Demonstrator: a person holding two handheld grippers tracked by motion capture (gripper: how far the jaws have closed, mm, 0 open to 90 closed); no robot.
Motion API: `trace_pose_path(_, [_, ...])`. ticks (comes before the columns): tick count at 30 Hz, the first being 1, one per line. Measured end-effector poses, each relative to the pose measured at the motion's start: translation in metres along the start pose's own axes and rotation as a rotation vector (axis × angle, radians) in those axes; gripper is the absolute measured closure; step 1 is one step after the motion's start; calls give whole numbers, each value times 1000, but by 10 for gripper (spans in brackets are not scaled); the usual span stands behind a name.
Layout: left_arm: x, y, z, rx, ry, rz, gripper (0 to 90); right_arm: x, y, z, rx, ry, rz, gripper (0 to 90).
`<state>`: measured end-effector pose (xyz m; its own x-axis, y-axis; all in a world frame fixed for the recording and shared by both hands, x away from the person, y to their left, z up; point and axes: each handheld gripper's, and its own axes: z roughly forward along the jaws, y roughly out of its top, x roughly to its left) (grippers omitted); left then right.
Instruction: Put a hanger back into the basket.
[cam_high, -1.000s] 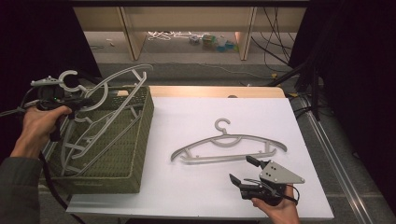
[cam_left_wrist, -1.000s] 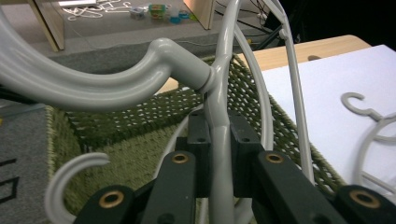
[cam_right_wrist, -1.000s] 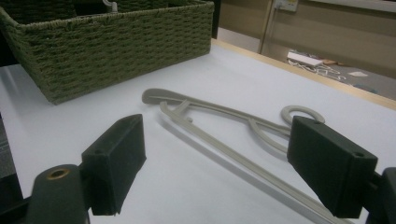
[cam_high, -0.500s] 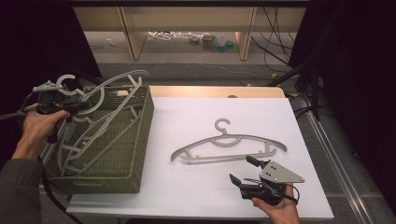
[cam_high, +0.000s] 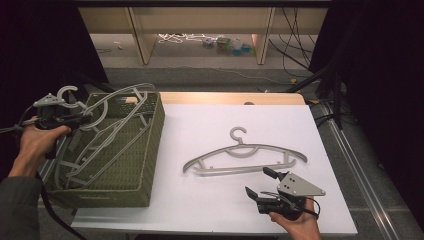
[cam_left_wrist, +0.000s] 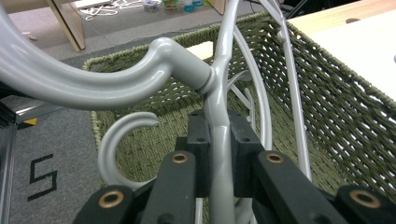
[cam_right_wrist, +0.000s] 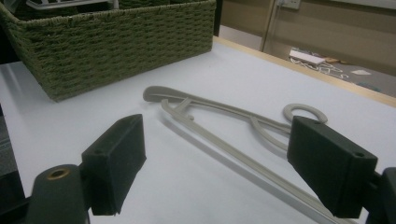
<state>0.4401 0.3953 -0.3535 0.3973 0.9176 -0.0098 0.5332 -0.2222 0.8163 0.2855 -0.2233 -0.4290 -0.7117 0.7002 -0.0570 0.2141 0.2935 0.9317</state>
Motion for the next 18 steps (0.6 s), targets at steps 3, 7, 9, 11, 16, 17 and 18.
trace_pose_path(3, [1,-6,2,22,-3,17,816,0,-1,3,-20,3,4,202])
trace_pose_path(7, [6,-15,4,81,13,36,815,1,-1,4,-19,10,1,202])
trace_pose_path(9, [6,-19,7,44,-3,-17,814,1,-1,3,-16,8,2,202])
trace_pose_path(11, [6,-20,9,47,-8,-16,814,0,-1,4,-14,9,3,202])
trace_pose_path(16, [-3,-22,23,87,-22,12,812,1,-1,4,-23,5,1,202])
trace_pose_path(17, [-3,-23,24,90,-25,10,812,1,-1,4,-24,3,-1,202])
trace_pose_path(18, [-4,-24,27,97,-21,15,810,1,-1,4,-17,7,10,202])
